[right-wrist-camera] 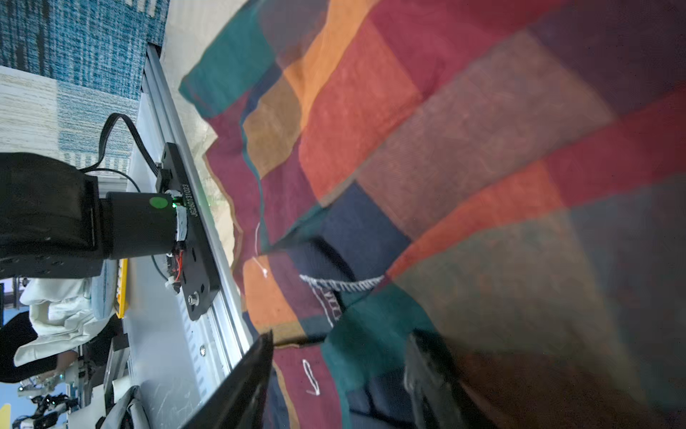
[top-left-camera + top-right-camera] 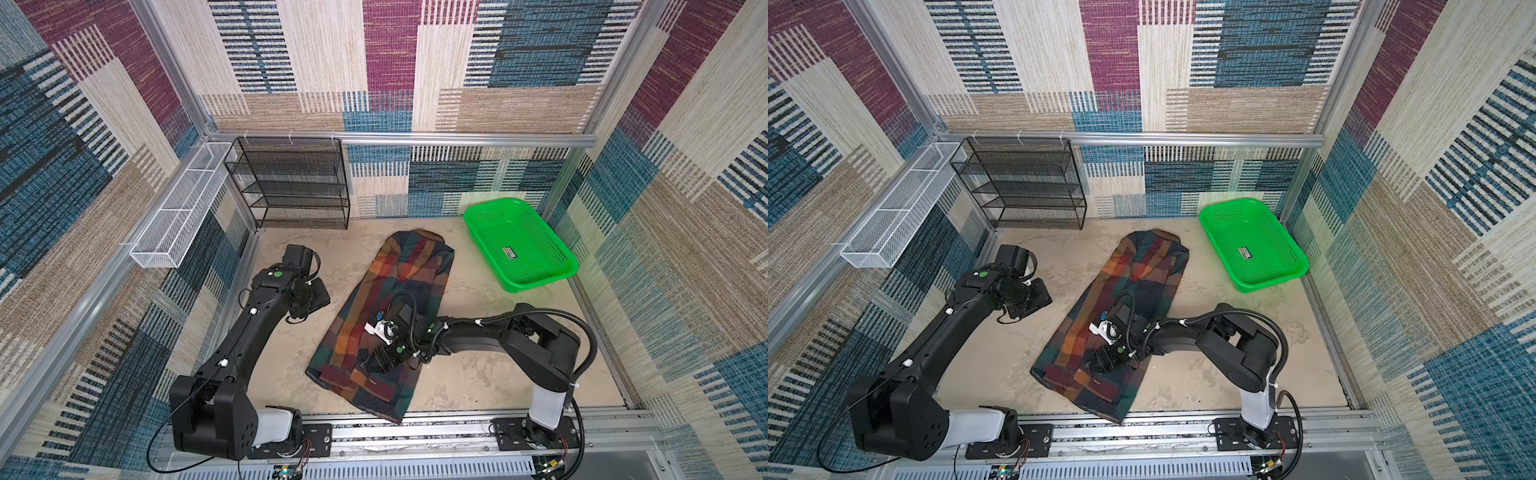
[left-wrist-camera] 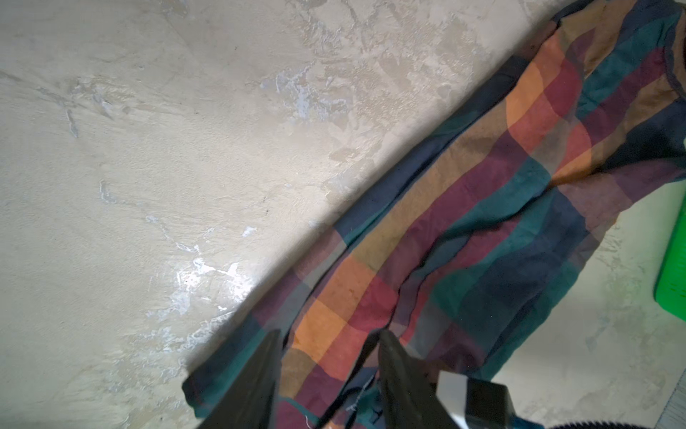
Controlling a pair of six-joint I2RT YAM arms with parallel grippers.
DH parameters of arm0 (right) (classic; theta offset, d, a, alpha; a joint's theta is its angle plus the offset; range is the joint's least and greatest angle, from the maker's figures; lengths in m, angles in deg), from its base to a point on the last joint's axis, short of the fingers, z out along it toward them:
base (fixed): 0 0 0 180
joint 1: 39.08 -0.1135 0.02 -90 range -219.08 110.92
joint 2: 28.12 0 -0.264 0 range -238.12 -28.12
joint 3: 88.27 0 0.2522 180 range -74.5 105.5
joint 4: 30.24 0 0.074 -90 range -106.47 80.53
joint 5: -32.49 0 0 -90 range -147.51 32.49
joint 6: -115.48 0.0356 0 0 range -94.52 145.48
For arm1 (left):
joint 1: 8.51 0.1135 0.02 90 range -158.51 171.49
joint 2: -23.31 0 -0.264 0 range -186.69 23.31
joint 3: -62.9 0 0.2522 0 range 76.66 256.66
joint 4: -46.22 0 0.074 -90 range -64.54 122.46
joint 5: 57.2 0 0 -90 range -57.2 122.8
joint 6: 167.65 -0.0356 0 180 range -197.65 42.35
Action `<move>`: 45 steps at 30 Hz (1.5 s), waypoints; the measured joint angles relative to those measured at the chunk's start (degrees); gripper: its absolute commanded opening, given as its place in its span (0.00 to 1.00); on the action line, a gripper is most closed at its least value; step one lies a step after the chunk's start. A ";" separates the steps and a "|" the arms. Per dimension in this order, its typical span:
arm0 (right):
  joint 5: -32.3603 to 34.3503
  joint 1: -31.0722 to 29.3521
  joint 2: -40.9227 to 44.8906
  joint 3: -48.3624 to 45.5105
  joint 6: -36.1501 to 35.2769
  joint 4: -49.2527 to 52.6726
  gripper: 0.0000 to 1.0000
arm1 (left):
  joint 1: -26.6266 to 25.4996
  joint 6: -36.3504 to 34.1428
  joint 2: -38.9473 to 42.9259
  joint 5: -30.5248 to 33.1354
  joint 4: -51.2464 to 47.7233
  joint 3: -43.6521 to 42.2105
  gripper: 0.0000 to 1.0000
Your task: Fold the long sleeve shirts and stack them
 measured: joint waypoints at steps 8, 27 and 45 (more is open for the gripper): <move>3.69 0.26 18.93 -14.12 -0.17 10.78 0.67 | 0.24 0.00 -1.22 -1.42 1.01 -0.98 0.48; 3.41 38.82 6.95 21.27 1.40 15.82 0.61 | -1.92 -0.04 -26.38 -6.08 1.18 28.15 0.47; 6.03 44.61 -28.28 46.27 8.02 9.46 0.58 | -8.33 -5.18 -52.94 -2.71 -6.78 60.67 0.46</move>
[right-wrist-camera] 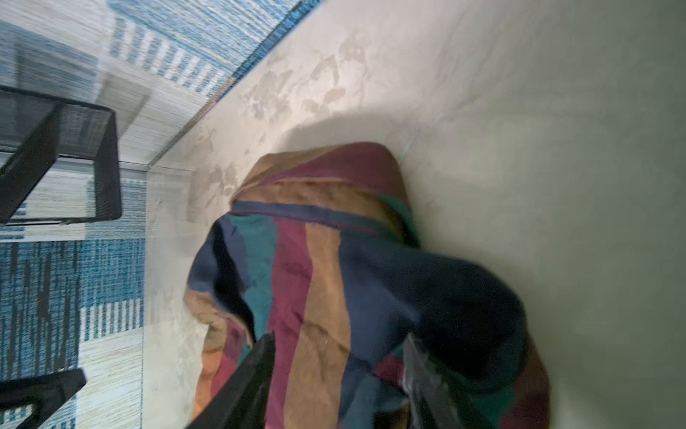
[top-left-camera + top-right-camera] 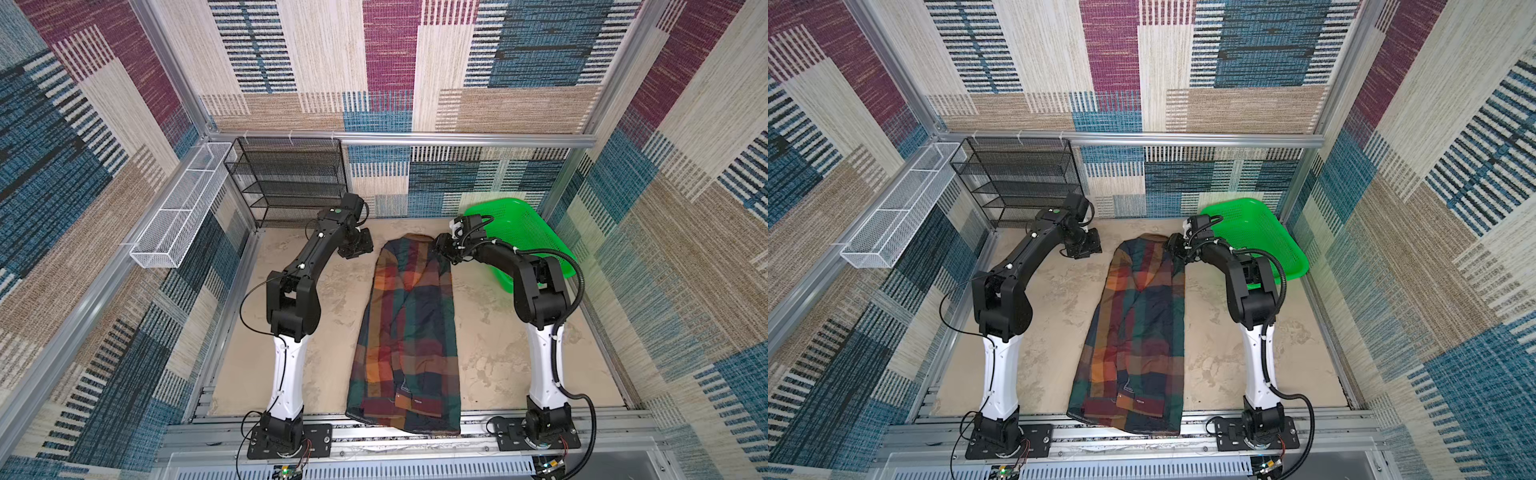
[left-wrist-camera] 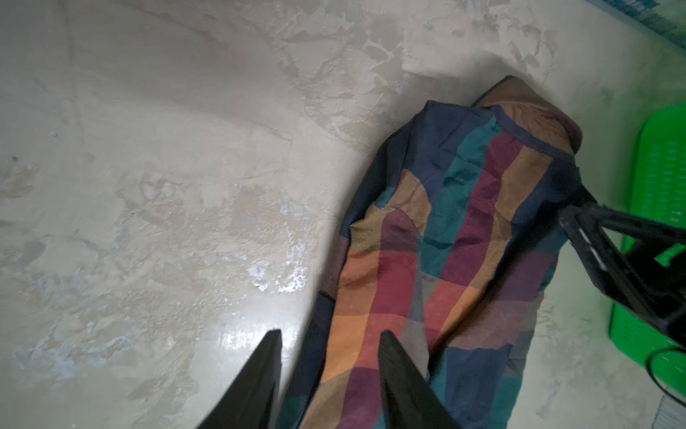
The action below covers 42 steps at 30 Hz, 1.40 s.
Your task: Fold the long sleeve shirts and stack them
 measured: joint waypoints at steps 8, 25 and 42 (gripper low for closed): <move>-1.84 -0.48 -6.10 9.70 -0.81 3.58 0.64 | 0.07 0.24 -0.04 3.67 -1.57 -1.79 0.47; 2.08 -9.68 29.66 -12.61 -8.11 7.52 0.95 | 0.68 5.03 33.68 -3.52 11.87 -47.50 0.57; 6.05 -39.76 68.39 -67.28 2.93 5.40 0.67 | -7.32 11.19 62.38 -13.88 19.87 -84.37 0.25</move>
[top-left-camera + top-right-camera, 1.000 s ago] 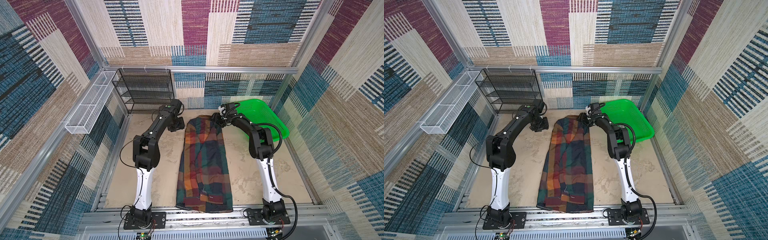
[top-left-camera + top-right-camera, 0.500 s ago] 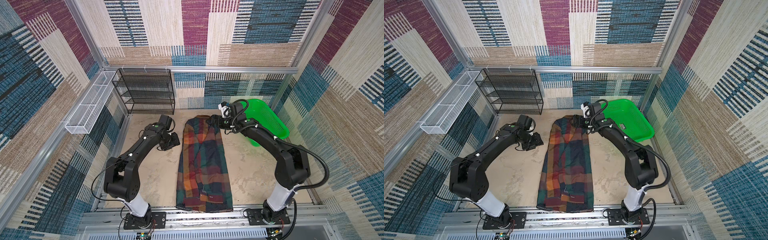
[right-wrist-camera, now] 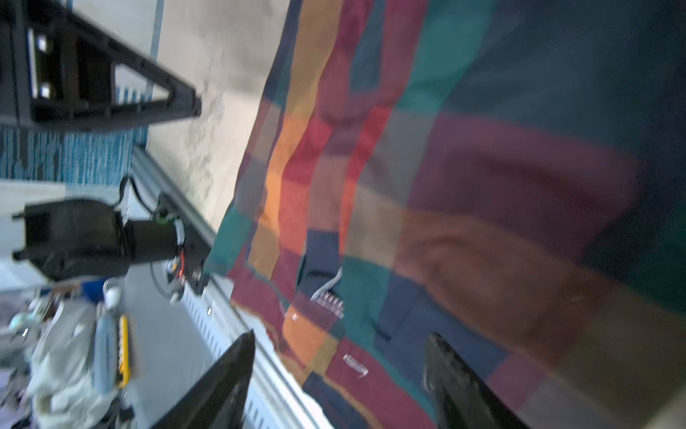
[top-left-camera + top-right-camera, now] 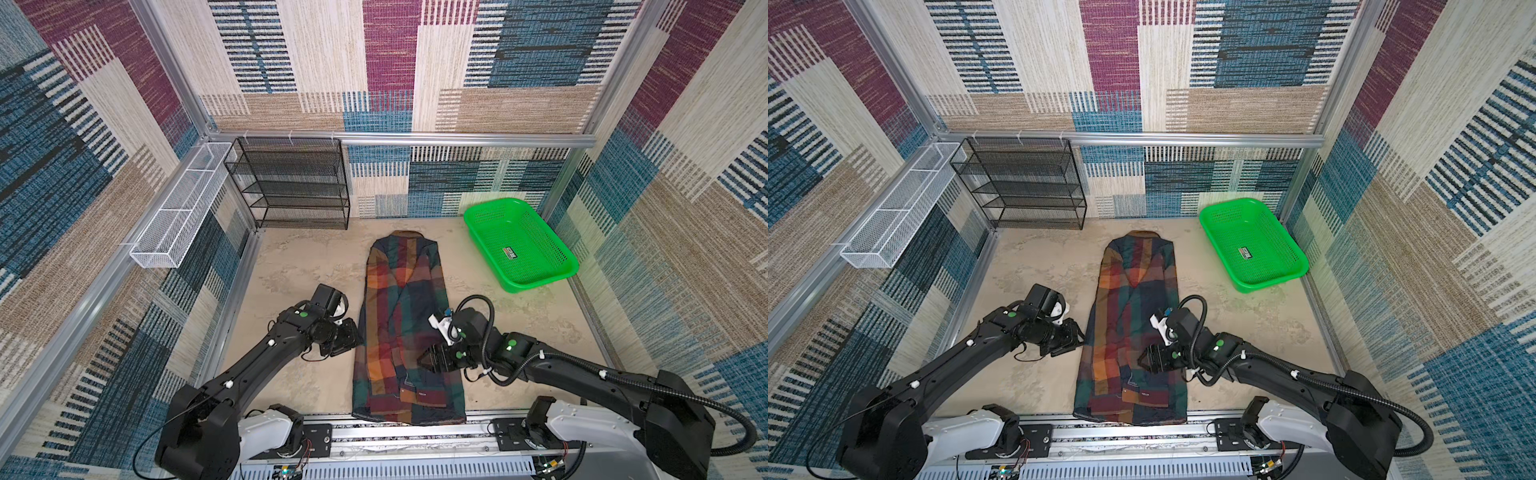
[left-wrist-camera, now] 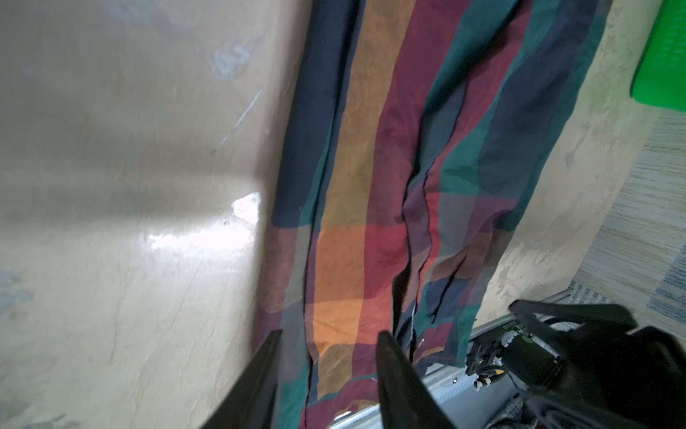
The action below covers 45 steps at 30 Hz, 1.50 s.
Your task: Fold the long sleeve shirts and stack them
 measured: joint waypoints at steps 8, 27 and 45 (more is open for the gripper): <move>3.74 -10.73 -8.28 -0.61 7.76 -3.76 0.62 | -9.31 7.34 3.72 0.55 4.74 -9.03 0.00; 12.35 -13.31 -7.28 2.08 14.45 3.50 0.71 | -21.05 17.53 2.38 4.83 15.65 -15.87 0.10; 14.53 -11.72 17.25 -7.72 24.48 20.70 0.86 | -20.50 11.58 16.55 6.08 4.28 -18.56 0.77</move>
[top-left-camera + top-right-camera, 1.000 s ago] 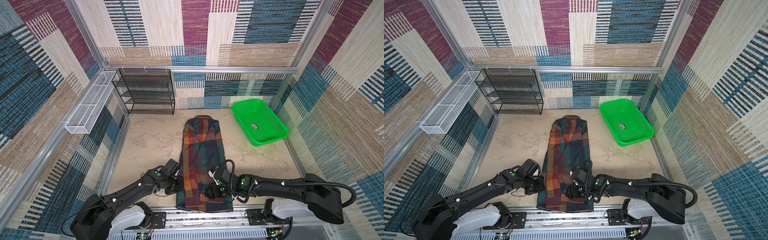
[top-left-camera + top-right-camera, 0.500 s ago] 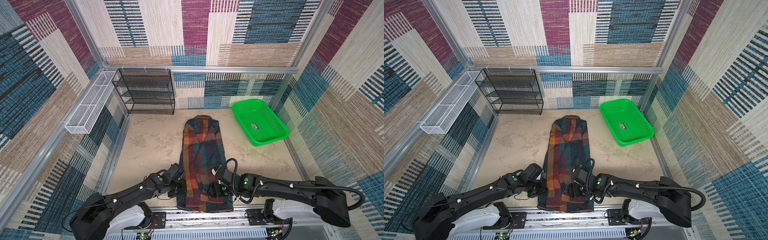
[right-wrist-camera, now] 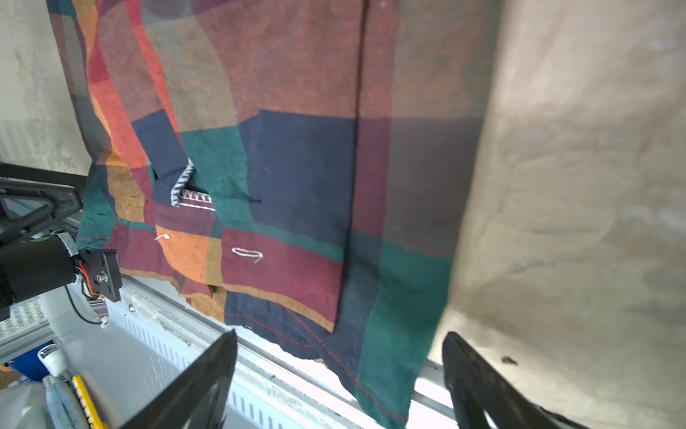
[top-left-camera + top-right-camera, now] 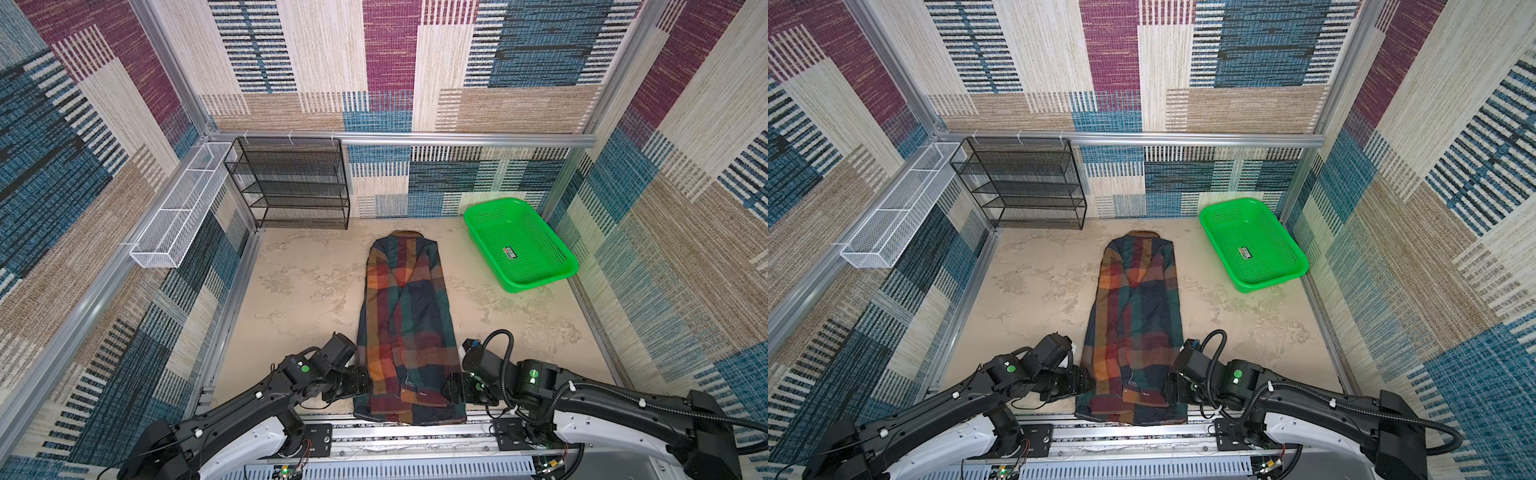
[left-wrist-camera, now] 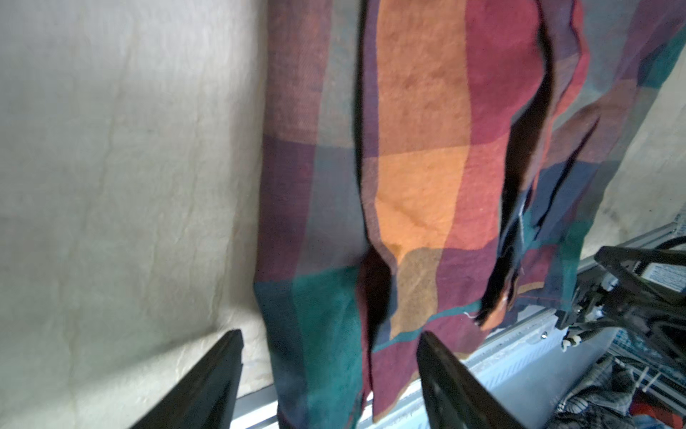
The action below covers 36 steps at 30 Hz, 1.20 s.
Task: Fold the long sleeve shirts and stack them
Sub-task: 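Grasp the hem corners nearest the robot with both grippers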
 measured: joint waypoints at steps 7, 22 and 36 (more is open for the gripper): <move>-4.09 0.04 -0.42 -4.22 2.47 -2.86 0.81 | 0.02 1.31 2.10 -4.92 3.96 -3.91 0.77; -8.57 0.04 -4.31 -9.99 5.51 -24.09 0.62 | -0.04 4.92 -0.63 -11.47 17.77 -9.09 0.44; -8.57 0.04 -7.28 -14.23 6.40 -34.03 0.21 | -0.17 5.97 -6.38 -12.92 24.83 -10.36 0.03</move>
